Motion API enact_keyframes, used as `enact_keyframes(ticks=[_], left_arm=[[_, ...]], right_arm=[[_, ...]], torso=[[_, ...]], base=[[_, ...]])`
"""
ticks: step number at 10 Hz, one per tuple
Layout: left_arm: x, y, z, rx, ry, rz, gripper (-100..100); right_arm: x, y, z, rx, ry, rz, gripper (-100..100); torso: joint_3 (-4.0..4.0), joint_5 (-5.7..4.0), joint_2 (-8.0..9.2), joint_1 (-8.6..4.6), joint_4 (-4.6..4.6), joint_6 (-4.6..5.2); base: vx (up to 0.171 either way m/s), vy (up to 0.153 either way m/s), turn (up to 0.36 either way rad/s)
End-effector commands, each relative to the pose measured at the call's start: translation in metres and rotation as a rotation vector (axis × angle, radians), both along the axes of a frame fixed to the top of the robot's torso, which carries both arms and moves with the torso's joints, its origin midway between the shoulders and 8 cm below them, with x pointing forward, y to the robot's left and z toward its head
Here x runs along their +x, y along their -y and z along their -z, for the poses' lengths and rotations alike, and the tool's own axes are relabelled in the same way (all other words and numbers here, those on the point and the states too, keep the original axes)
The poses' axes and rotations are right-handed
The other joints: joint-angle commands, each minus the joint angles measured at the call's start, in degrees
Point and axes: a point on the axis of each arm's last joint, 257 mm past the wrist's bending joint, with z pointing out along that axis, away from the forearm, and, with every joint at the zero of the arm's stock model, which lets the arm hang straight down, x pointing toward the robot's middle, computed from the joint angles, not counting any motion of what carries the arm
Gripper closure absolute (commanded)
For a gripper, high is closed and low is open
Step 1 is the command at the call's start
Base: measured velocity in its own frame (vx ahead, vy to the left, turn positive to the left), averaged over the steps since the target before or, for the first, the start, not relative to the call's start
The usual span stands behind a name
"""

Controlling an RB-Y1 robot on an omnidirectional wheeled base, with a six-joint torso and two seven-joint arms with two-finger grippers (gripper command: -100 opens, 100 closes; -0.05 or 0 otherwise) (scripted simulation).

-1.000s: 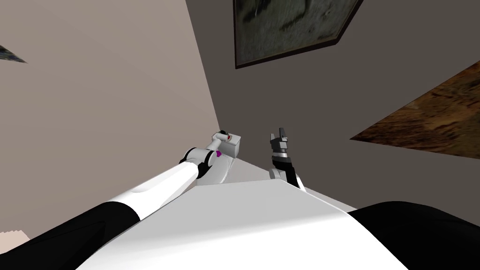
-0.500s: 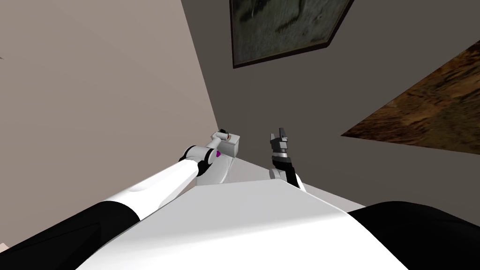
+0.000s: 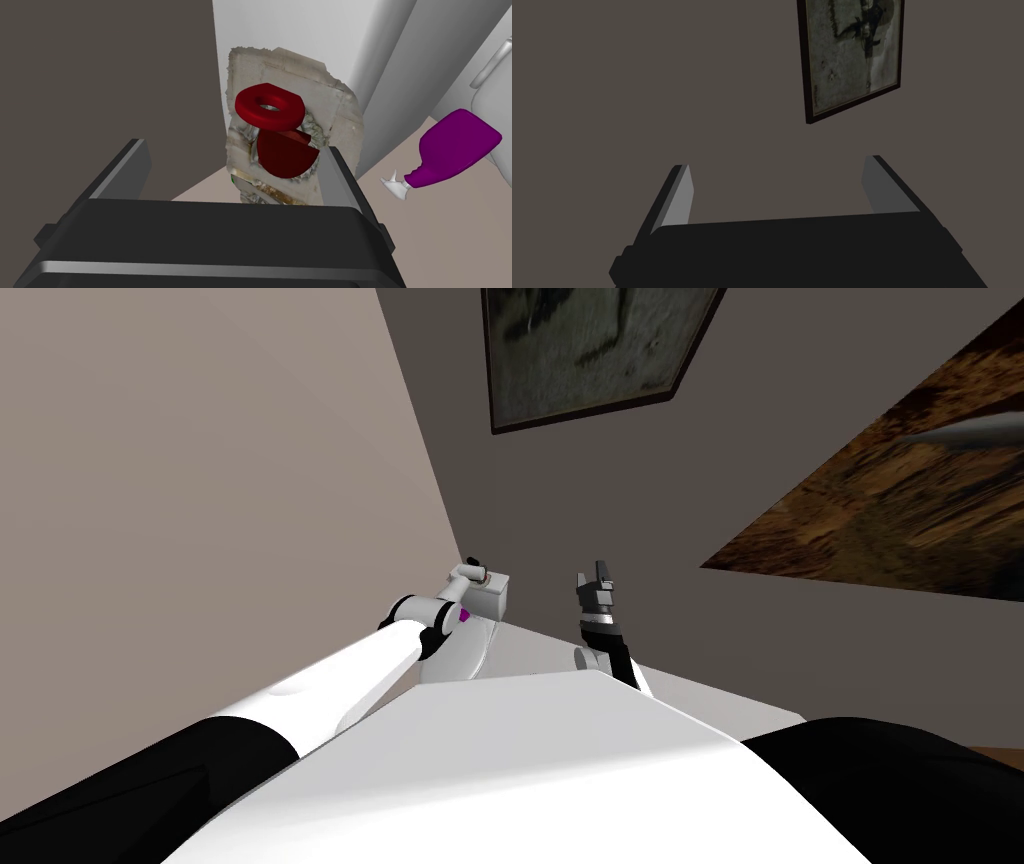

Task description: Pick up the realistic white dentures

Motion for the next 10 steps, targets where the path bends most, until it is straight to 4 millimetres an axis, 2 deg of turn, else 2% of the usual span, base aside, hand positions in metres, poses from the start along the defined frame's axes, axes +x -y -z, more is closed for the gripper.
enact_keyframes(ticks=[1, 3, 4, 7, 10], left_arm=[[-0.005, -0.008, 0.008, 0.006, -0.029, -0.011, -100], [-0.010, -0.011, 0.018, 0.009, -0.052, -0.016, -100], [-0.005, -0.008, 0.008, 0.006, -0.029, -0.011, -100], [-0.012, -0.037, 0.022, 0.046, -0.066, -0.038, -100], [-0.015, -0.046, 0.028, 0.058, -0.080, -0.045, -100]], right_arm=[[0.000, 0.000, 0.000, 0.000, 0.000, 0.000, 0], [0.000, 0.000, 0.000, 0.000, 0.000, 0.000, 0], [0.000, 0.000, 0.000, 0.000, 0.000, 0.000, 0], [0.000, 0.000, 0.000, 0.000, 0.000, 0.000, 0], [0.000, 0.000, 0.000, 0.000, 0.000, 0.000, 0]], torso=[[0.00, 0.00, 0.00, 0.00, 0.00, 0.00], [-0.20, -0.04, -0.35, -0.19, -0.08, -0.01], [-0.25, -0.05, -0.42, -0.25, -0.10, -0.01], [-0.29, -0.06, -0.49, -0.28, -0.12, -0.02], [-0.26, -0.05, -0.43, -0.24, -0.11, -0.01]], base=[[-0.034, 0.033, -0.041], [0.013, -0.003, 0.009], [0.010, -0.008, 0.001], [0.022, -0.012, 0.012], [0.010, -0.008, 0.004]])
